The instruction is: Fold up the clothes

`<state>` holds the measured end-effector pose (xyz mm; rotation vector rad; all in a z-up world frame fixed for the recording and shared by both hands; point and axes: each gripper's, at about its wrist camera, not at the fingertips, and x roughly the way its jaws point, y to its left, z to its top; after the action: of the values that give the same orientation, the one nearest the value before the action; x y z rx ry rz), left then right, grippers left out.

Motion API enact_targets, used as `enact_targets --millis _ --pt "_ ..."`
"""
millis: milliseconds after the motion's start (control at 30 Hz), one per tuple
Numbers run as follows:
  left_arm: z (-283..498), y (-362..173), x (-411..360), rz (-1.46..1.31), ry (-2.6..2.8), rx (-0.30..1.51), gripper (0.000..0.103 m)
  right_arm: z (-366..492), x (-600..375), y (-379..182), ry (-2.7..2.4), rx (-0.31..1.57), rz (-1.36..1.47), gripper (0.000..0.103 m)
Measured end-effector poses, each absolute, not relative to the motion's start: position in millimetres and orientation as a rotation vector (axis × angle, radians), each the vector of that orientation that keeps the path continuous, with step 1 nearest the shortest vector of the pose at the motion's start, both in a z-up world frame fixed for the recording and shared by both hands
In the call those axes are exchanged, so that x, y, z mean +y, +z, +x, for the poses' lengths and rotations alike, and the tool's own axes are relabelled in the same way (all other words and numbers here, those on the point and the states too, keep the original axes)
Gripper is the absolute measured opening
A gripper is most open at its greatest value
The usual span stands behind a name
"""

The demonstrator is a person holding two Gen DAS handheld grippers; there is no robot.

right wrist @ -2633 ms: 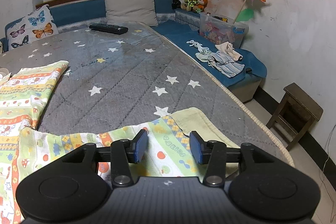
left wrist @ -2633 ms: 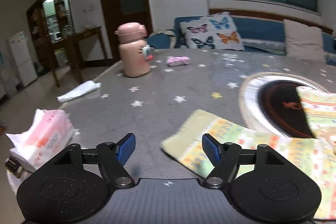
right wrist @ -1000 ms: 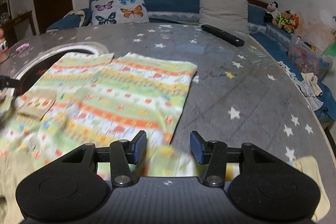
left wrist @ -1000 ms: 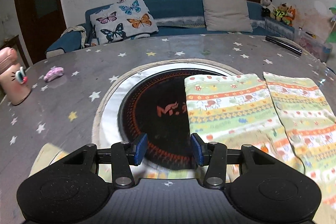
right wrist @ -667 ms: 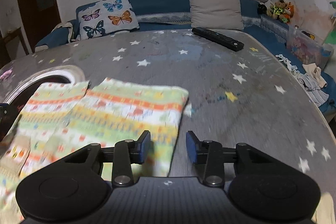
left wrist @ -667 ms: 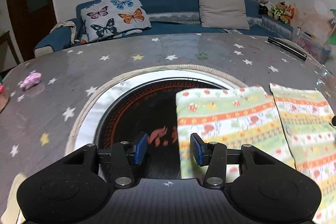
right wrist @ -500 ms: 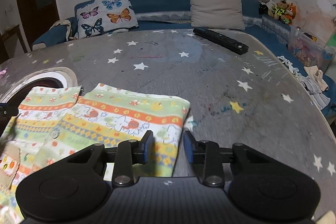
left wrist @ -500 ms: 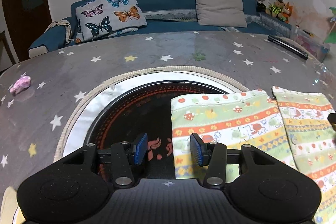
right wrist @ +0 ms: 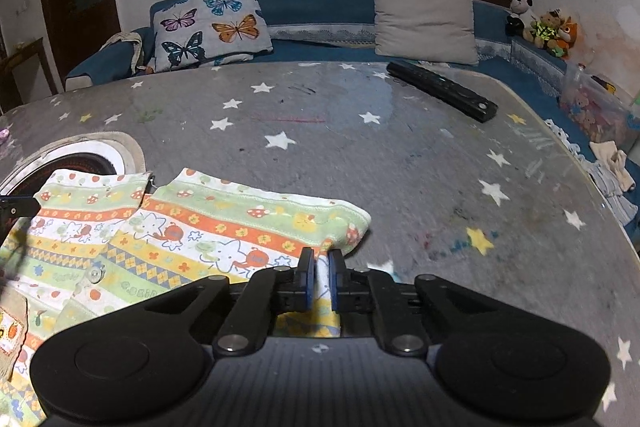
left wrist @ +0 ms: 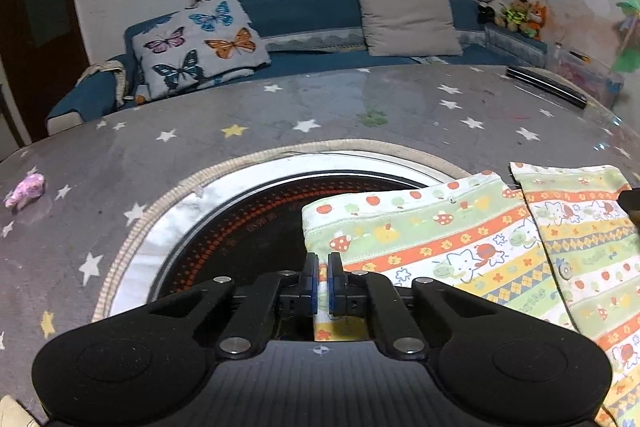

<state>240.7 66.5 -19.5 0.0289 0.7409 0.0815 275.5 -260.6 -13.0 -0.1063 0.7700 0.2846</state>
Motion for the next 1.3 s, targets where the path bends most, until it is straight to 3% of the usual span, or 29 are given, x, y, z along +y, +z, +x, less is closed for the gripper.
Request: enact_targets --millis 233,500,933,1300 --pt "239.4 -16.0 71.9 0.025 0.107 0.747 0.009 282.1 -245.4 -10.3 0.305 0.746 -0.156 0.013" --pt "178.6 -5.4 41.0 0.088 -0.033 0.716 0.009 219.9 -233.1 5.2 0.454 0.744 -0.21 0.028" --pt "88.4 -15.0 -12.7 0.11 -0.234 0.688 0.008 96.4 -225.0 -3.3 0.586 0.746 -0.279 0.029" --pt "66.7 -11.5 -0.8 -0.031 -0.222 0.662 0.007 46.1 -224.3 20.8 0.672 0.731 -0.208 0.029"
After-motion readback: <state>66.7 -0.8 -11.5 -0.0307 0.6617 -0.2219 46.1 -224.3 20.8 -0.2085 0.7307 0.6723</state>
